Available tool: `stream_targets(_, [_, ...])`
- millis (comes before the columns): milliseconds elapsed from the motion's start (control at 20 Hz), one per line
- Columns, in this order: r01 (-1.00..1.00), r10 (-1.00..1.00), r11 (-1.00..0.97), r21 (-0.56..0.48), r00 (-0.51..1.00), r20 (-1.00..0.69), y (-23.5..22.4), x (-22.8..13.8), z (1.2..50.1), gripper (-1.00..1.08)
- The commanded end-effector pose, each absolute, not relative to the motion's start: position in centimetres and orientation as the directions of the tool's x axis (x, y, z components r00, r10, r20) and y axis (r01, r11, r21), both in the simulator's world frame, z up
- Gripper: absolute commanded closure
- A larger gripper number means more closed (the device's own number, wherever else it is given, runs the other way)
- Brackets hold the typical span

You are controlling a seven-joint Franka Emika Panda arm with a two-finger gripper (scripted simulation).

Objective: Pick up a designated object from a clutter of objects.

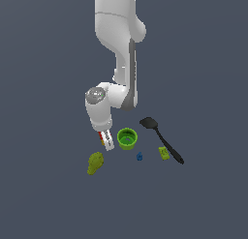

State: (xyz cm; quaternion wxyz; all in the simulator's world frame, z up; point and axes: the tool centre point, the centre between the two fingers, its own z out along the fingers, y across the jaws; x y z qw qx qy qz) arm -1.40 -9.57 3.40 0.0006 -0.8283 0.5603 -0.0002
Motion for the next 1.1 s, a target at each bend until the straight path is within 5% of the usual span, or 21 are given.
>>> stream_targets(0, [-0.928,-0.928,-0.372,-0.002,0.372,0.0,-9.6,-1.4,3.5,1.08])
stream_targets(500, [-0.929,-0.929,-0.371,-0.001,0.371,0.0,-9.9,-0.5,7.5,1.08])
stream_targets(1050, [-0.93,-0.93,-0.369,0.002,0.369,0.003,-10.8,1.8,17.7,1.08])
